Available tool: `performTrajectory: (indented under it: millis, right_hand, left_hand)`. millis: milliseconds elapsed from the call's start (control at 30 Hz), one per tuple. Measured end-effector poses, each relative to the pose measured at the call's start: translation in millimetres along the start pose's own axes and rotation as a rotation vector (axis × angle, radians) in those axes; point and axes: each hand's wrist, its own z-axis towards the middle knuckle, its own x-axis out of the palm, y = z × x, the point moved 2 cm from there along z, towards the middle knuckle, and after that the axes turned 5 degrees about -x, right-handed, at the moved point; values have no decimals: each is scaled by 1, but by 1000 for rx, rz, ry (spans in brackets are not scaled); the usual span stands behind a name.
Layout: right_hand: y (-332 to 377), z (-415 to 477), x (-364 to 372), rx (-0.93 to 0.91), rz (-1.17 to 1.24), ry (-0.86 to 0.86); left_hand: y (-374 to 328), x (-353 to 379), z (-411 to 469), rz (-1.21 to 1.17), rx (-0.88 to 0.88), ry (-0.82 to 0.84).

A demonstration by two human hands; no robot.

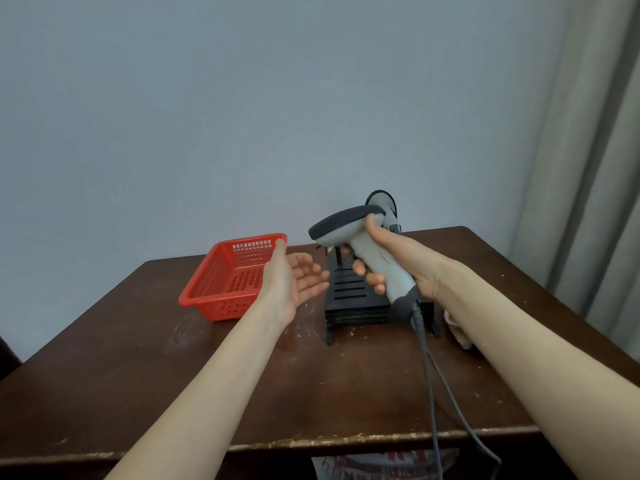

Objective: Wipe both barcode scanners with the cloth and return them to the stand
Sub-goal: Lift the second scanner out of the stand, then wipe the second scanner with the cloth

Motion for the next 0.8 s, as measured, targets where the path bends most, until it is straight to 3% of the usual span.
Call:
performTrajectory:
  millis: [200,333,600,800]
  right_hand:
    - [-1,2,-6,46,33,-288]
    - [-2,4,-8,-21,63,-404]
    - [0,7,-21,-50,183,-522]
    - [17,-17,-43,-97,-283,-612]
  left_hand:
    - [8,39,-16,304,71,212]
    - [11,66,-20,338,60,374]
    - [12,95,-12,404,82,281]
    - [8,105,-11,298,105,186]
